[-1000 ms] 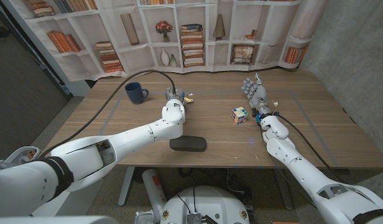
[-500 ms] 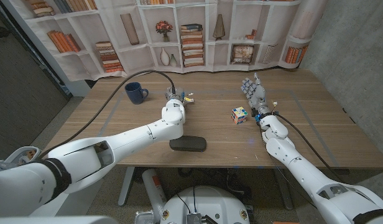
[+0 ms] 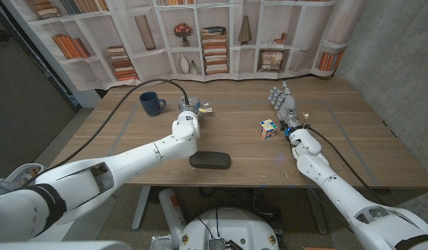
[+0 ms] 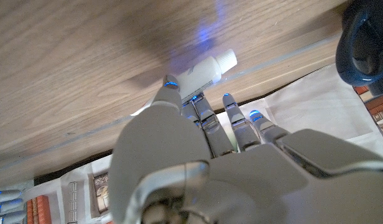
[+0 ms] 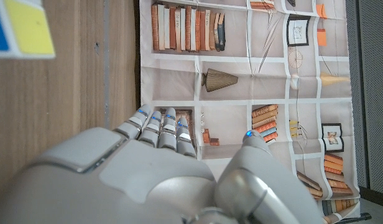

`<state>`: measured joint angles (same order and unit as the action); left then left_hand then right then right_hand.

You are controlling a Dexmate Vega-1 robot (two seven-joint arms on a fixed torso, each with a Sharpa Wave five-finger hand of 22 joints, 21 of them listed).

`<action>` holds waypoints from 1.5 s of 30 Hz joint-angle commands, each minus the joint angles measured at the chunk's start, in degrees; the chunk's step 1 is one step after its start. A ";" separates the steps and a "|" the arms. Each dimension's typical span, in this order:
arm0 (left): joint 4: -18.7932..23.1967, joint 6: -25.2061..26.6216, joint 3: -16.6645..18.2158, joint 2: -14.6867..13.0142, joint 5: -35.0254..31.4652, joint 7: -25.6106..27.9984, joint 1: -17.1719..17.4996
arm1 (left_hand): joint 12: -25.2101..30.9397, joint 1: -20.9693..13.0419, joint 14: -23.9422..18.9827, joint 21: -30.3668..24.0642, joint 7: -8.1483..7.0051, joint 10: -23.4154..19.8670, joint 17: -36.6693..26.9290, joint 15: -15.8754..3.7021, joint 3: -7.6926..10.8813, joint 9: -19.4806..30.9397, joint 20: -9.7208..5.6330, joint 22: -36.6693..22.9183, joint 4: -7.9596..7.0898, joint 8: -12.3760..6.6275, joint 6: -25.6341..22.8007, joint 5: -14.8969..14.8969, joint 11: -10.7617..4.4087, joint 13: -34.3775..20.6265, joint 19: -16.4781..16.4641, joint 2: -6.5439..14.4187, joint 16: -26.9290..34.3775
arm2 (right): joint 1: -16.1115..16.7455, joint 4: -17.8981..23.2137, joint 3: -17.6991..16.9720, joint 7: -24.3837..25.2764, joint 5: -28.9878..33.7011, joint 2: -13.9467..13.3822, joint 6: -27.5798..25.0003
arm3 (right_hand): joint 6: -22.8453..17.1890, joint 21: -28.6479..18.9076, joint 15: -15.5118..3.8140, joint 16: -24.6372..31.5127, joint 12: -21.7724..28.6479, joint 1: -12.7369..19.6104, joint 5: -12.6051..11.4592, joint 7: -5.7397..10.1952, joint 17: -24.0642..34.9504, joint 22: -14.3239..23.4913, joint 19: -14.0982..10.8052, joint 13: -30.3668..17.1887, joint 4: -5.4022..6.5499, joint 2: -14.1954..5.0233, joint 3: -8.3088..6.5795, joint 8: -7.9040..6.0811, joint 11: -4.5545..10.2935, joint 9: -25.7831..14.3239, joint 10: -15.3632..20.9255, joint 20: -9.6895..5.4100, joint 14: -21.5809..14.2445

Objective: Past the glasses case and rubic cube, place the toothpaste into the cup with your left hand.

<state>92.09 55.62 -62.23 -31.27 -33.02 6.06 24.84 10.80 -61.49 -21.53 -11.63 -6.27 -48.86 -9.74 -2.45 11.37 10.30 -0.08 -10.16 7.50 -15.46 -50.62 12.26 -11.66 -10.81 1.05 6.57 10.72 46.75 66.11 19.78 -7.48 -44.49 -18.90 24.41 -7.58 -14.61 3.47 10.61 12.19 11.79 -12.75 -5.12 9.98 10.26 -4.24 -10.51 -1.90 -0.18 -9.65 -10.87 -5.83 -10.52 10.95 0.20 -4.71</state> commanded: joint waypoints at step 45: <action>4.43 -28.70 21.75 -6.97 10.97 19.33 16.60 | -0.15 0.40 0.15 0.36 -2.02 -0.12 -0.28 -6.76 0.38 0.23 0.55 -0.08 -0.73 1.10 -0.84 -0.36 -0.65 -0.18 0.47 -0.87 -0.04 | -1.67 -1.59 1.05 0.07 0.99 0.57 -0.57 | -0.56 0.73 0.26 0.05 -0.05 0.09 0.11 -0.07 0.34 0.17 -0.79 -0.12 -0.45 -0.53 0.08 -0.27 -0.04 -0.17 0.22 0.30 -0.41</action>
<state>96.13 34.13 -44.32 -36.62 -24.53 22.22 38.45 10.81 -61.02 -21.55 -11.42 -7.73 -49.10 -9.73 -2.44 11.45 10.31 0.44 -10.16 7.10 -14.57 -51.25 11.80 -11.88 -10.79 0.98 6.10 10.72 45.84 65.90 20.65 -7.11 -43.71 -18.87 23.47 -7.58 -13.95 3.60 10.61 12.19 11.79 -12.75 -5.12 9.98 10.26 -4.55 -10.51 -2.06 -0.18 -9.49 -10.87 -5.83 -10.52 10.95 0.51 -4.85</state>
